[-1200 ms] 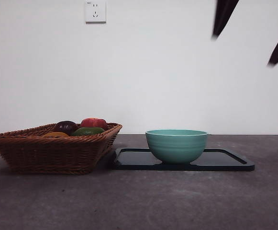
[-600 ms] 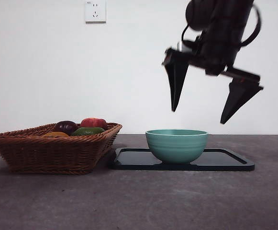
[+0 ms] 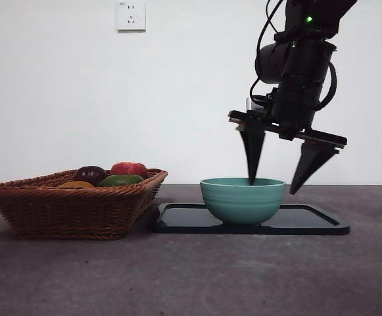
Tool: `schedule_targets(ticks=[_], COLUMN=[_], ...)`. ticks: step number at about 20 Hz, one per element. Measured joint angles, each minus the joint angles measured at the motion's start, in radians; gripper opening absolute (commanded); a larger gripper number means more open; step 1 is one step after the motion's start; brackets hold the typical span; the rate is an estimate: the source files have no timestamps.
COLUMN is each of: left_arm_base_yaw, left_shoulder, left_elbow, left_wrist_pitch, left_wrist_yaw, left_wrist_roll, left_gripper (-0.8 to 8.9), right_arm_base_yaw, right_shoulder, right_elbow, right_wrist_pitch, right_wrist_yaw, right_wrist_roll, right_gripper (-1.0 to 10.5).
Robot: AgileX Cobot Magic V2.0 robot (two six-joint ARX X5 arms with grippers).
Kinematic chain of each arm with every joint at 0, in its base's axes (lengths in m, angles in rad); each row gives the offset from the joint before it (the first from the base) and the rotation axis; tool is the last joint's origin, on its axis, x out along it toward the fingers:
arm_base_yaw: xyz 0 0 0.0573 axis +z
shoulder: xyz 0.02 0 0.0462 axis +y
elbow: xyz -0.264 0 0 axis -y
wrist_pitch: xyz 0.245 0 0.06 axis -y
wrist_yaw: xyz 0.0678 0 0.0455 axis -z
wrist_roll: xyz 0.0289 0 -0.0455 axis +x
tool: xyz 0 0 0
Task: Pick up the wifruite, put it on the bowl, pick up the plate, put it on desk
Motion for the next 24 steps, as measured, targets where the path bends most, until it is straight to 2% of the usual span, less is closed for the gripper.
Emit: schedule_targets(ticks=[3,6,7,10,15,20,24], left_arm_base_yaw=[0.0,0.0,0.0,0.0,0.0,0.0,0.0], left_shoulder=[0.0,0.0,0.0,0.0,-0.002,-0.002,-0.003], left_elbow=[0.0,0.0,0.0,0.0,0.0,0.0,0.0], left_wrist_pitch=[0.0,0.0,0.0,0.0,0.0,0.0,0.001], left_wrist_yaw=[0.0,0.0,0.0,0.0,0.0,0.0,0.0], left_wrist_roll=[0.0,0.0,0.0,0.0,0.0,0.0,0.0], left_gripper=[5.63,5.63,5.63,5.63,5.63,5.63,5.63], right_arm_base_yaw=[-0.001,-0.002,-0.003,-0.004,-0.005,-0.005,0.043], right_shoulder=[0.0,0.01,0.012,0.012,0.002,-0.177,-0.278], right_elbow=[0.0,0.0,0.0,0.0,0.0,0.005,-0.025], right_wrist_pitch=[0.0,-0.006,-0.008,-0.016,-0.053,-0.189,-0.275], right_wrist_yaw=[0.0,0.001,0.002,0.027,0.024,0.027,0.086], right_wrist_roll=[0.0,0.0,0.0,0.0,-0.005,-0.096,-0.138], right_gripper=[1.4,0.2,0.1,0.1,0.1,0.1,0.1])
